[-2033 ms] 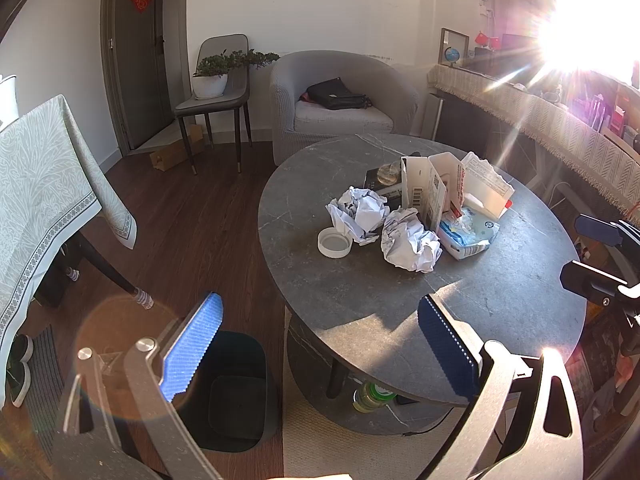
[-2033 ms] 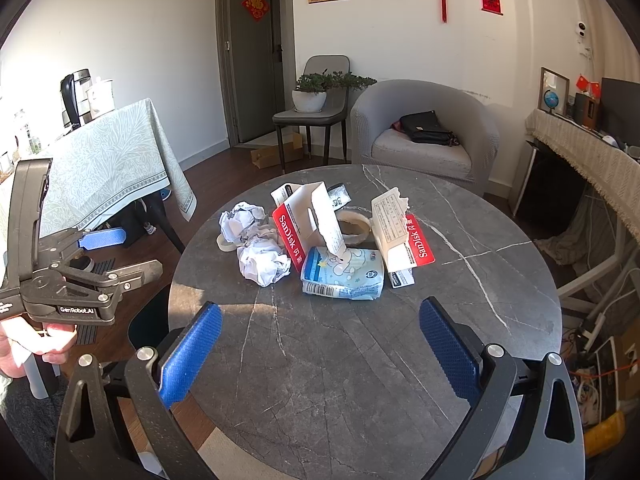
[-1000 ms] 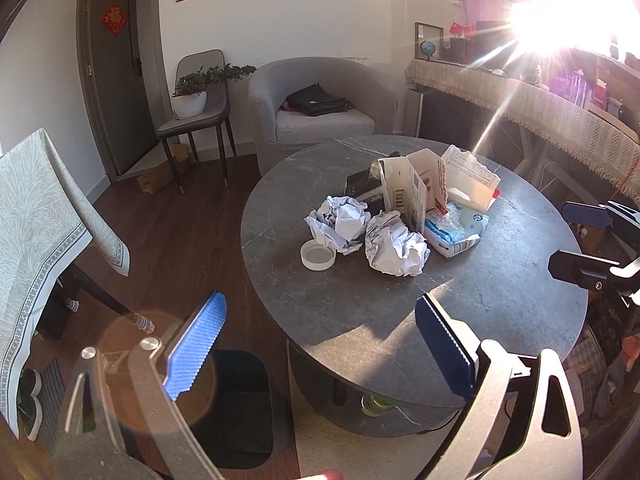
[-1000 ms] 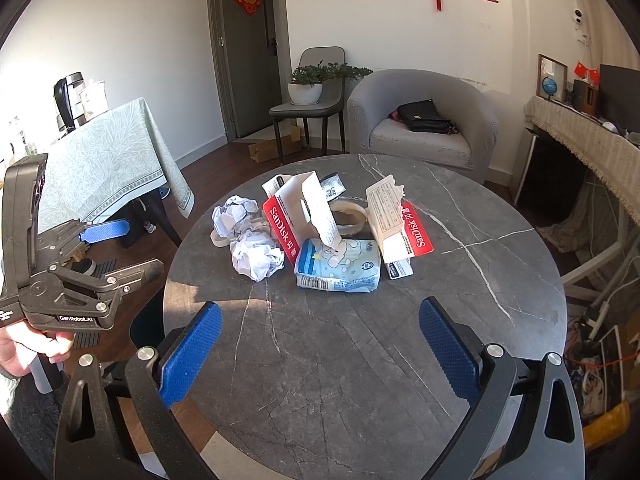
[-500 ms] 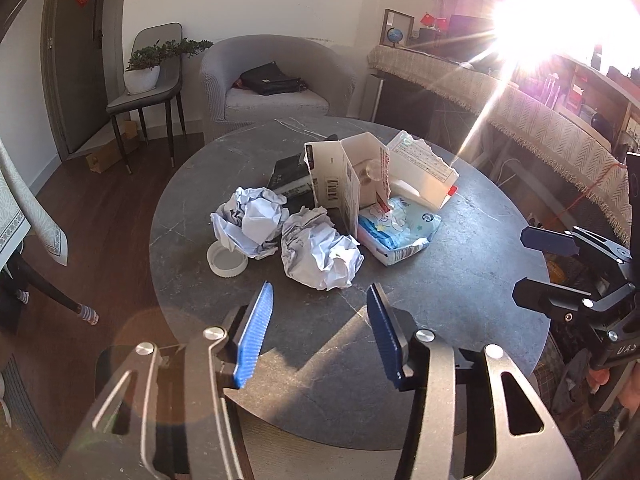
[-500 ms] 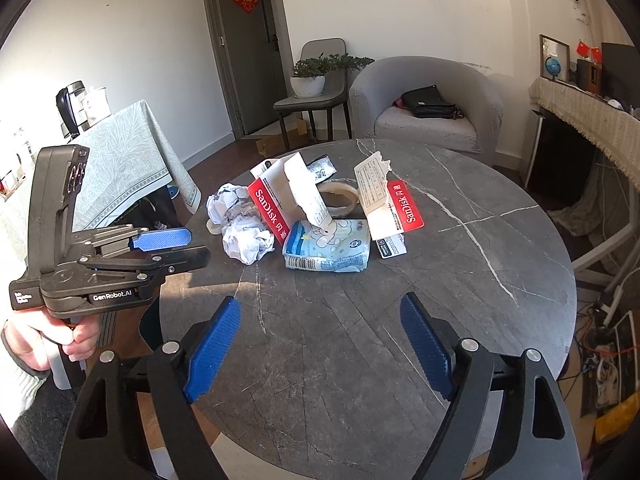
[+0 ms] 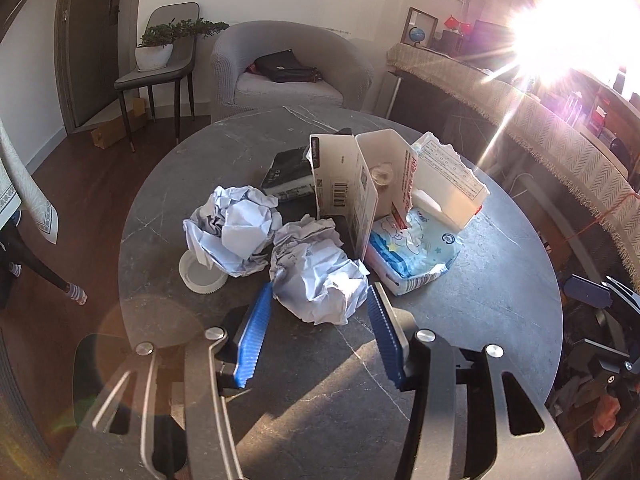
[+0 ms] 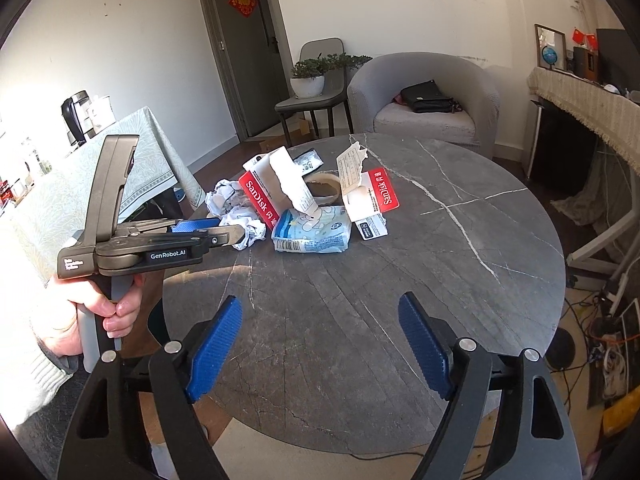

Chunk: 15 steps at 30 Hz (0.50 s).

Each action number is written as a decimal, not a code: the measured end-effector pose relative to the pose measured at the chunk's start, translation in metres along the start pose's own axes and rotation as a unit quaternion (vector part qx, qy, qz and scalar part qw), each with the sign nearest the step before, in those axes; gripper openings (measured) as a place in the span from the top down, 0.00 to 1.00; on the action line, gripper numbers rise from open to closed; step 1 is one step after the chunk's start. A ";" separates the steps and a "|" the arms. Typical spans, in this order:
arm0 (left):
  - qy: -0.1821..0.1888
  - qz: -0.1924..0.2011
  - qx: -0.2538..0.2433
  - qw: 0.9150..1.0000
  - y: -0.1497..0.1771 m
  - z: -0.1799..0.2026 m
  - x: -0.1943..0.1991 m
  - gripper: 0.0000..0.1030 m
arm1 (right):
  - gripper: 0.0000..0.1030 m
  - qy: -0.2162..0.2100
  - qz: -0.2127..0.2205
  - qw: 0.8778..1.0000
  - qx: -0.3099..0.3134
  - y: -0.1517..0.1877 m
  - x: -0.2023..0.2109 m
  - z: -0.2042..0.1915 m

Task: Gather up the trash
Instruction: 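Reach the left gripper to the crumpled white paper and close on it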

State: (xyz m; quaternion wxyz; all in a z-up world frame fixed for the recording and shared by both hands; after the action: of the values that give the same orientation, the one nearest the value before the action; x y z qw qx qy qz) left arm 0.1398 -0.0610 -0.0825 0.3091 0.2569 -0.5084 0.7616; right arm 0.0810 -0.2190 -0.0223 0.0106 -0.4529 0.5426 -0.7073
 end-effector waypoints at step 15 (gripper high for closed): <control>0.012 -0.005 0.013 1.000 -0.007 -0.009 -0.003 0.52 | 0.37 -0.001 0.002 1.000 0.013 -0.017 -0.008 -0.008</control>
State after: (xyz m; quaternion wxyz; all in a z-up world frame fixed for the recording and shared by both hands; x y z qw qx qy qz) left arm 0.1467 -0.0507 -0.0837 0.3155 0.2538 -0.4937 0.7696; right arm 0.0883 -0.2022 -0.0141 0.0185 -0.4529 0.5338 -0.7138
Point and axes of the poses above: each gripper's, at about its wrist camera, not at the fingertips, and x roughly against the way its jaws point, z to its right, y to its underside, the point moved 7 cm from there along -x, roughly the way its jaws point, and after that the axes turned 15 degrees about x, right-handed, at the moved point
